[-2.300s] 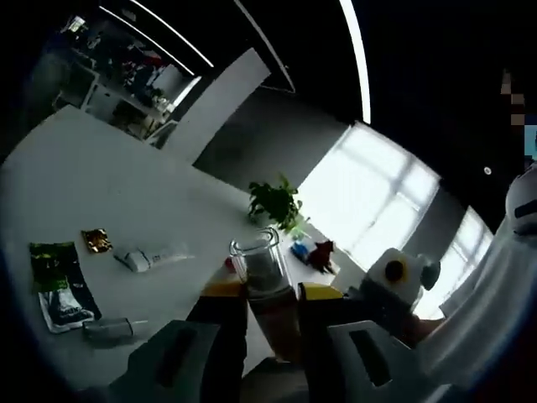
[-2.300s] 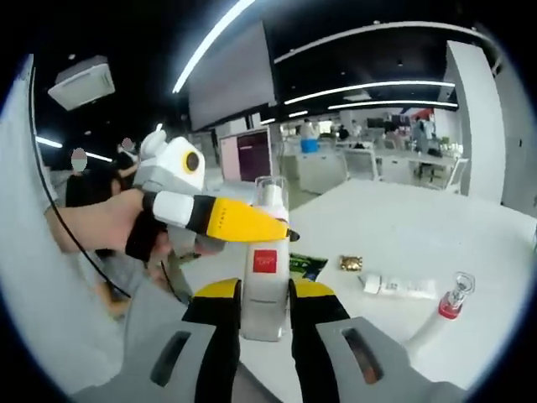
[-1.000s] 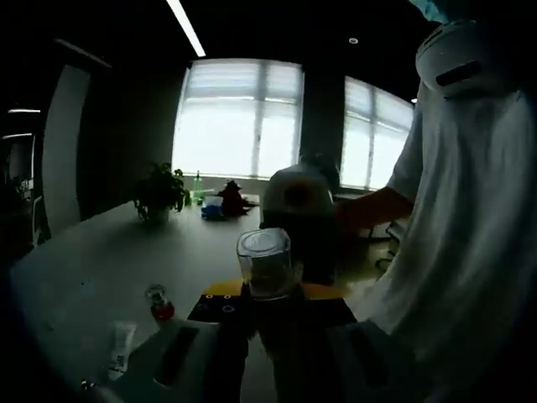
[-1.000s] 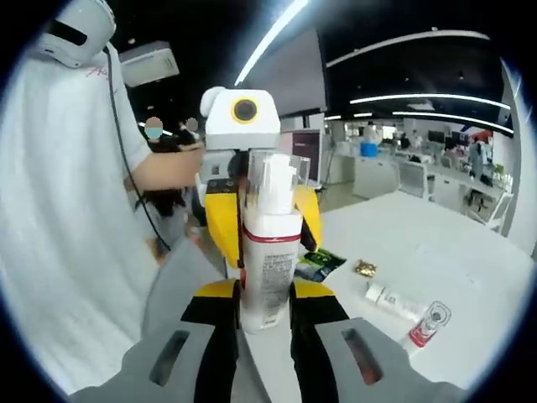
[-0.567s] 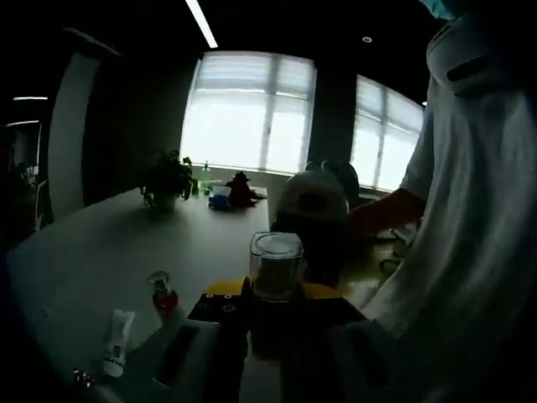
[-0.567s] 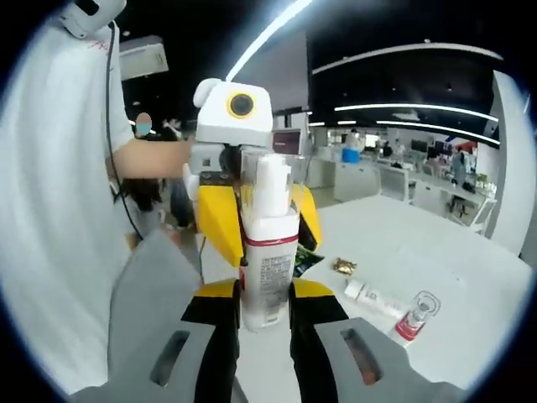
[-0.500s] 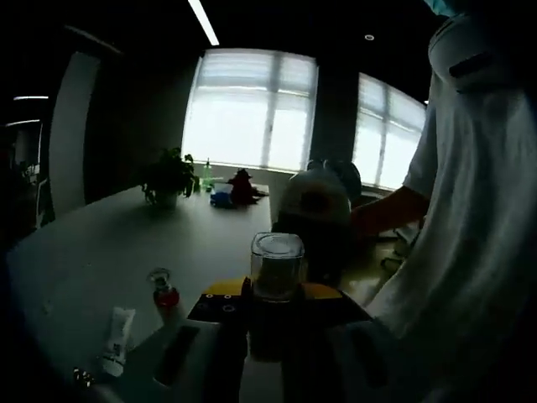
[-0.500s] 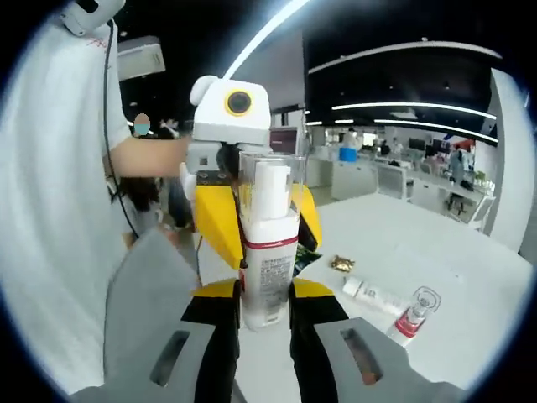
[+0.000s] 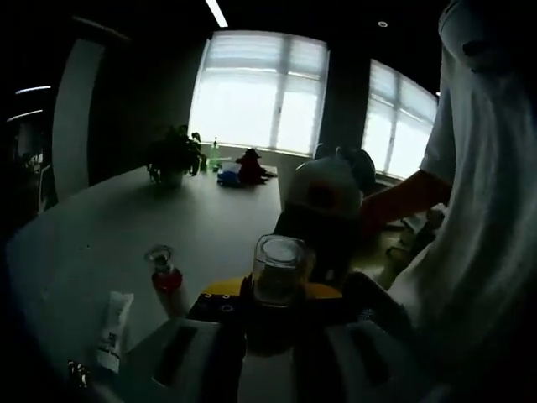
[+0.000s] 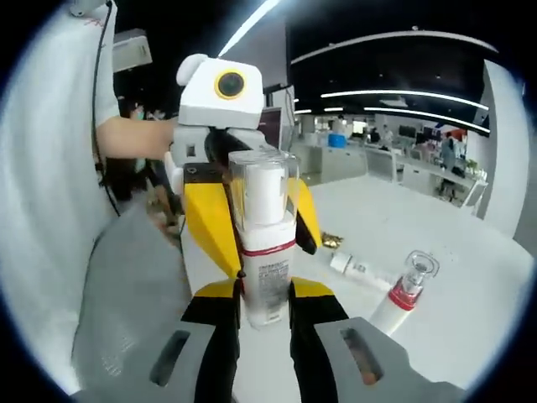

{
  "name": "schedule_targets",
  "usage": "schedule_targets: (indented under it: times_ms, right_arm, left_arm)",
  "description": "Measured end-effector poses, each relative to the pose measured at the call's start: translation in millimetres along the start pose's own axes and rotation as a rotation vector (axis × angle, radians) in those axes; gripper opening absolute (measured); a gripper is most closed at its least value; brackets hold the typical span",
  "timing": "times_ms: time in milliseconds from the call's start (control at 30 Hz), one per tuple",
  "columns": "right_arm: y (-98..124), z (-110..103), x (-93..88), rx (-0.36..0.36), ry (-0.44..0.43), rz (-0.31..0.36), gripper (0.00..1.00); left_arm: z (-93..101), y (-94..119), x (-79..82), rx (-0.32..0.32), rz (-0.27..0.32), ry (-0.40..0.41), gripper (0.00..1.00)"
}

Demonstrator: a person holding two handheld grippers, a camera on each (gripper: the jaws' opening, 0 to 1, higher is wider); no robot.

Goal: Arrange the skincare products in the storage area until every visible bottle or jar stands upright without overlapping.

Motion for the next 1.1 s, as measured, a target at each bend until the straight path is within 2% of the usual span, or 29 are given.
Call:
schedule_targets:
  times_ms: [167,567,1100]
  right_arm:
    - [-2.3,8.1,-20.5,-0.020,0.001,-0.033,0.21]
    - [-7.1,23.6,-54.4,-0.045,0.004,-0.086,0.21]
    - [-15.8,39.2,-103.1,-0.094,-0.005,-0.130,0.21]
  left_arm:
    - [-11.4,-6.4,-16.2,0.013,-0.023,0.024,0.17]
    - [-33.1,-23.1,-47.6,0.023,-0.072,0.074,0.18]
    - [-46.6,-45.8,-83.2,0.040,-0.136,0.146,0.20]
Point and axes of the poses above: the point that each gripper's makers call its tool centre point, and the gripper's own axes: y roughly backward along the fingers, z roughly to its right, x roughly out of its top, the point moved 3 cm from there along y, roughly backward along the fingers, and after that the axes turned 8 degrees about z, right-handed, at the moved point
